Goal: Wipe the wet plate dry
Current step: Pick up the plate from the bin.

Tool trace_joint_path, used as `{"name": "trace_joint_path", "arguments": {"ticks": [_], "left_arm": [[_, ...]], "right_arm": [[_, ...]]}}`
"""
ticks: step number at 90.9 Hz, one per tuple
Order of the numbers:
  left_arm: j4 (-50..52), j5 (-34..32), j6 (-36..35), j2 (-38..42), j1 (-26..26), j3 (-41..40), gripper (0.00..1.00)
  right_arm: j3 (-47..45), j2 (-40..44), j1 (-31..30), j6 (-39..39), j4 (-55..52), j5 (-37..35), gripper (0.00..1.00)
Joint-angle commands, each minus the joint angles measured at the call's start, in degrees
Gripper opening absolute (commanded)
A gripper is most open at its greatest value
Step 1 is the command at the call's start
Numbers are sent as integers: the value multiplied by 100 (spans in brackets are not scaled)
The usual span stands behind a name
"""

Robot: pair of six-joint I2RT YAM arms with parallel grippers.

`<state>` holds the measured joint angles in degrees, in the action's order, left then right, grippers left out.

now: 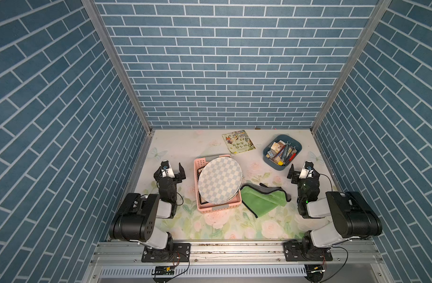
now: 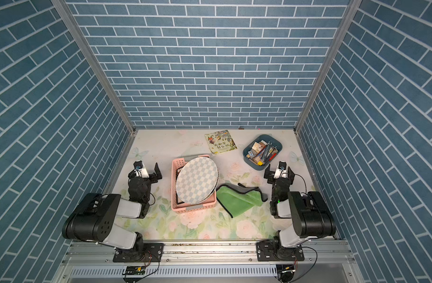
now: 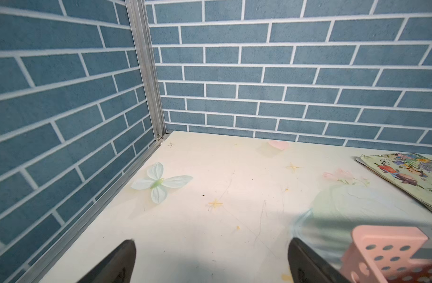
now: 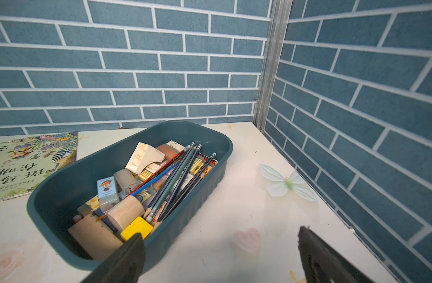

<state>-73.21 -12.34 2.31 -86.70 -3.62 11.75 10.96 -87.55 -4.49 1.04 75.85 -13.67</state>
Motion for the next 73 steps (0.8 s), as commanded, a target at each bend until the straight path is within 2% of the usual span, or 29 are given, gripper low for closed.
{"name": "trace_joint_path", "arguments": {"ticks": [1, 26, 32, 37, 41, 44, 47, 50, 54, 58, 63, 73], "left_arm": [[-106, 43, -45, 12, 42, -21, 100], [-106, 37, -41, 4, 45, -23, 100], [-113, 38, -45, 7, 45, -25, 100], [-88, -48, -67, 117, 13, -49, 100], [608, -128, -125, 606, -90, 86, 100], [1701, -378, -13, 1107, -219, 529, 100], [2837, -506, 387, 1648, -290, 868, 100], [3736, -432, 878, 2064, -343, 1287, 100], [4702, -405, 1587, 2456, -528, 1746, 100], [5568, -468, 2087, 2717, -806, 2173, 100], [6346, -594, 2351, 2934, -1259, 2504, 100], [7126, -607, 2572, 3123, -1928, 2748, 100]], "right_arm": [[-15, -23, -34, -139, 125, -4, 99], [-21, -5, -26, -136, 142, -19, 99], [0, 377, -89, -209, -141, -73, 99], [197, 1013, -260, -372, -1055, -288, 99], [623, 1631, -389, -10, -2349, -521, 99], [1052, 1973, -403, 878, -3416, -619, 100], [1582, 2201, -411, 1903, -4779, -548, 99], [2059, 2348, -405, 2663, -5819, -51, 98], [2532, 2414, -443, 3179, -6591, 948, 94], [2775, 2427, -598, 3599, -6944, 1657, 92], [2836, 2436, -856, 4033, -6936, 2430, 89], [3063, 2219, -1483, 4327, -7037, 3066, 78]]}}
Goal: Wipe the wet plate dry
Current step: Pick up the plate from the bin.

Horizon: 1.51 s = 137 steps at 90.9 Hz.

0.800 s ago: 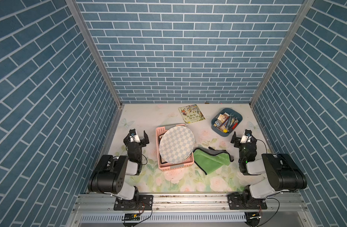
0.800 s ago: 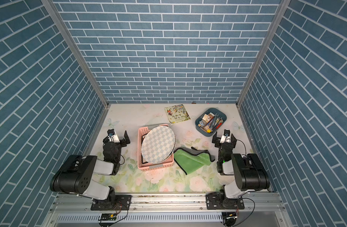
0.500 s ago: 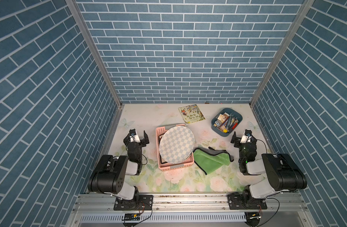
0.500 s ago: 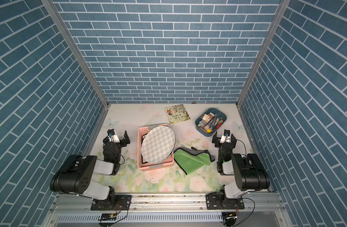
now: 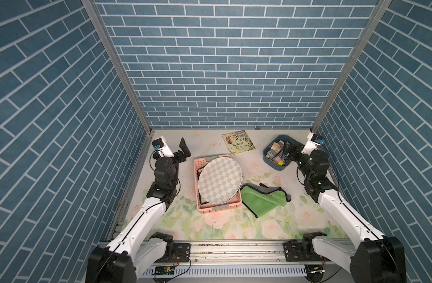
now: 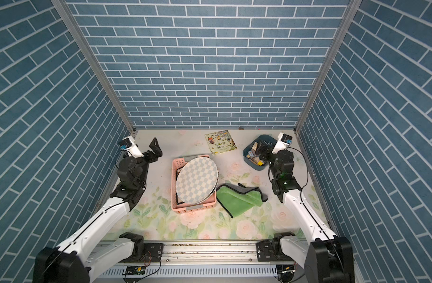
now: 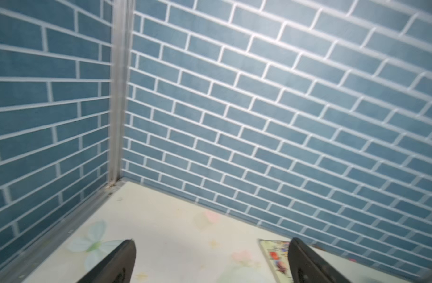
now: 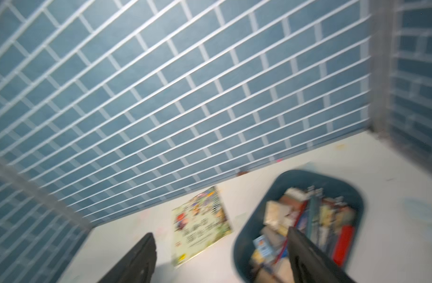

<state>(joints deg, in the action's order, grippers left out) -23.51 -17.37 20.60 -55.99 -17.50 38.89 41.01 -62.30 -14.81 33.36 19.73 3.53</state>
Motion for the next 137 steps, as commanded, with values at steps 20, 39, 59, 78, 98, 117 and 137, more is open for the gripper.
{"name": "trace_joint_path", "arguments": {"ticks": [20, 39, 59, 78, 98, 117, 137], "left_arm": [[2646, 81, 749, 158, -867, -100, 100], [2515, 123, 761, 302, -868, -244, 100], [2485, 174, 760, 203, -873, -242, 100], [2448, 231, 772, 151, -878, -263, 100], [2207, 432, 904, 193, -911, -453, 100], [2142, 541, 786, 396, -1024, -393, 100], [2482, 927, 500, 717, -1103, 155, 97]], "right_arm": [[423, -1038, -1606, 1101, -1779, 1449, 52], [629, -1597, -2243, 1043, -1729, 1328, 42], [887, -2040, -2528, 1017, -1406, 1392, 36], [1204, -2313, -2827, 950, -1277, 1678, 33], [1297, -2664, -3218, 1115, -852, 1669, 29], [1818, -3069, -3353, 1146, -875, 1606, 7], [1928, -1955, -2989, 1020, -974, 905, 0]]}}
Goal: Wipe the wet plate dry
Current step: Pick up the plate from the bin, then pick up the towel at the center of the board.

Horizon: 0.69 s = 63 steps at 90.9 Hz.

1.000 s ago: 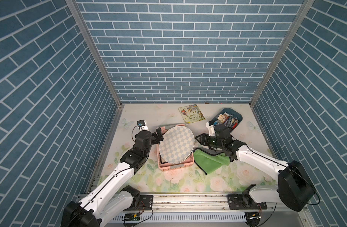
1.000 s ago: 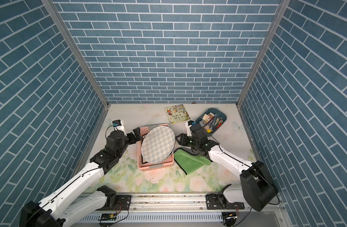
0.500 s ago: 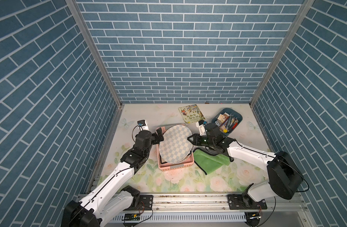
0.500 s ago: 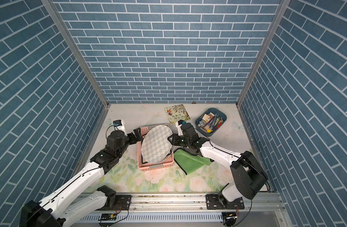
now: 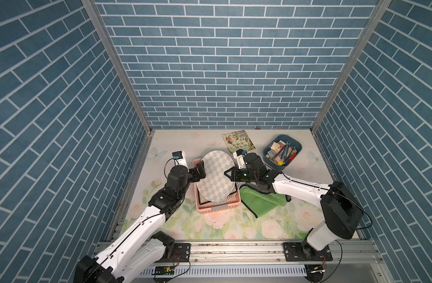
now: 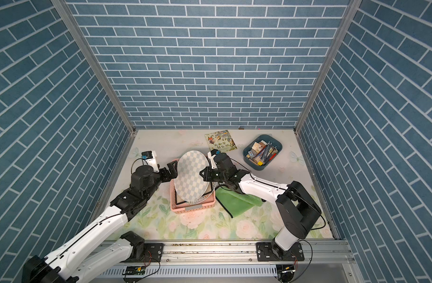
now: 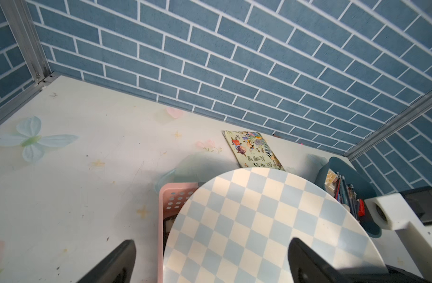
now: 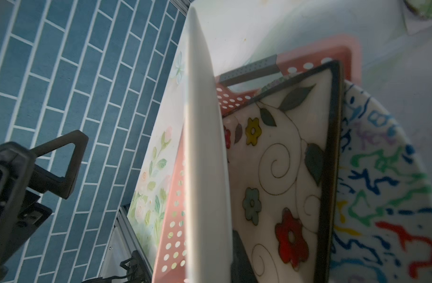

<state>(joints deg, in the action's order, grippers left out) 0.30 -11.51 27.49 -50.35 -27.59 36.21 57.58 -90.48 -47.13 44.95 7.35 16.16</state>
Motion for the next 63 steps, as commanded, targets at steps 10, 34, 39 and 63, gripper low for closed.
{"name": "trace_joint_path", "arguments": {"ticks": [10, 34, 39, 63], "left_arm": [[92, 585, -187, -67, -656, 820, 96], [-136, -504, -467, -1767, -3009, 1859, 96], [40, -641, -516, -2471, -3397, 2282, 97], [706, -1074, -992, -5788, -4490, 4224, 100]], "right_arm": [[235, 1562, 967, -49, 147, -735, 0], [331, 2480, 2780, -75, -783, -1368, 0], [337, 2605, 3182, -61, -981, -1437, 0], [45, 3104, 5203, 91, -1376, -702, 0]]}}
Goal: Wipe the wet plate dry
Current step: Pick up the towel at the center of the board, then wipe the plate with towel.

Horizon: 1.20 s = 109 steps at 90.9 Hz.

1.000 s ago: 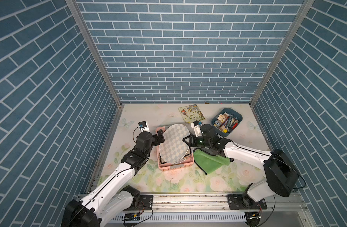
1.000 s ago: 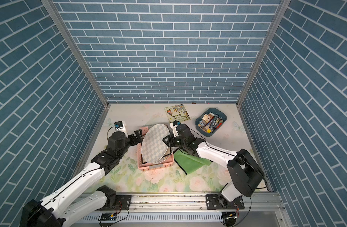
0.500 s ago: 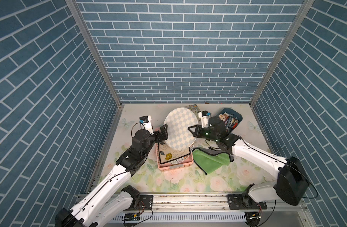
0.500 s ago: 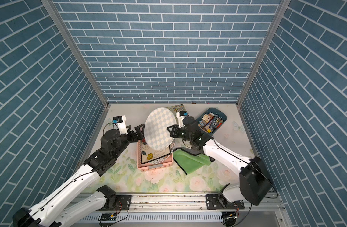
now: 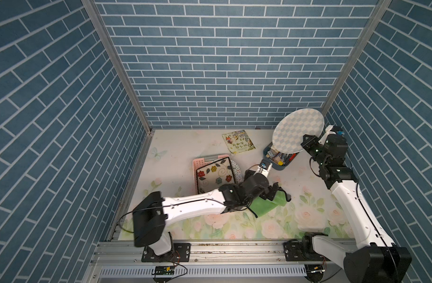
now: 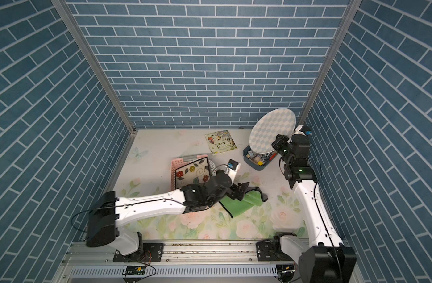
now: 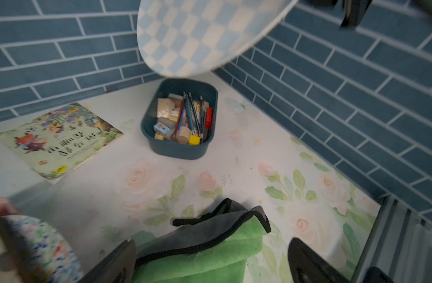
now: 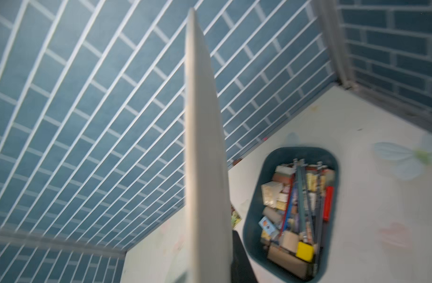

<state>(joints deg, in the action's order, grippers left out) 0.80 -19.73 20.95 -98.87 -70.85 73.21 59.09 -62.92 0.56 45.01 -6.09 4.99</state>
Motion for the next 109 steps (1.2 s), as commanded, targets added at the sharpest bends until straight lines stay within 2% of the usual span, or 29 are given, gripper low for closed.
{"name": "trace_joint_path", "arguments": {"ticks": [1, 8, 27, 40, 44, 47, 50, 54, 58, 62, 70, 78, 83, 95, 99, 109], "left_arm": [[684, -243, -338, -1066, -165, 592, 100], [1058, -128, -330, -1768, -153, 1204, 100], [2921, -273, 80, -3565, -55, 2986, 100], [3063, 120, 469, -3952, 75, 2938, 99], [2920, 328, 510, -3950, 130, 2775, 93], [2837, 482, 506, -3923, 168, 2692, 82], [2744, 612, 506, -3850, 207, 2587, 66], [2499, 855, 519, -3578, 285, 2372, 32], [2114, 1229, 554, -3103, 389, 2071, 14], [1761, 1489, 662, -2563, 493, 1772, 0], [1131, 1640, 764, -1093, 673, 1326, 0], [777, 1355, 815, 95, 799, 1218, 0], [719, 1054, 744, 580, 832, 1265, 0], [966, 92, 514, 1054, 883, 1537, 0], [1031, -191, 449, 1086, 928, 1589, 0], [1250, -816, 525, 988, 1086, 1623, 0]], "right_arm": [[-125, 366, 488, 85, -28, 463, 0], [-255, 539, 678, 49, -47, 598, 0], [-603, 865, 718, 42, -47, 946, 0], [-723, 1054, 713, 10, -132, 1188, 0], [-754, 1091, 712, -7, -152, 1244, 0], [-771, 1132, 713, -18, -166, 1277, 0], [-795, 1154, 713, -38, -173, 1305, 0], [-805, 1179, 717, -77, -189, 1327, 0], [-825, 1197, 711, -123, -199, 1322, 0], [-844, 1235, 709, -145, -180, 1326, 0], [-1035, 1399, 705, -205, 321, 1648, 0], [-1337, 1555, 663, 82, 1192, 2444, 0], [-1492, 1640, 535, 365, 1572, 2692, 0], [-1933, 1861, -307, 1093, 2593, 2712, 0], [-2040, 1920, -758, 1221, 2833, 2526, 0], [-2300, 1985, -1366, 1606, 3571, 2393, 0]]}}
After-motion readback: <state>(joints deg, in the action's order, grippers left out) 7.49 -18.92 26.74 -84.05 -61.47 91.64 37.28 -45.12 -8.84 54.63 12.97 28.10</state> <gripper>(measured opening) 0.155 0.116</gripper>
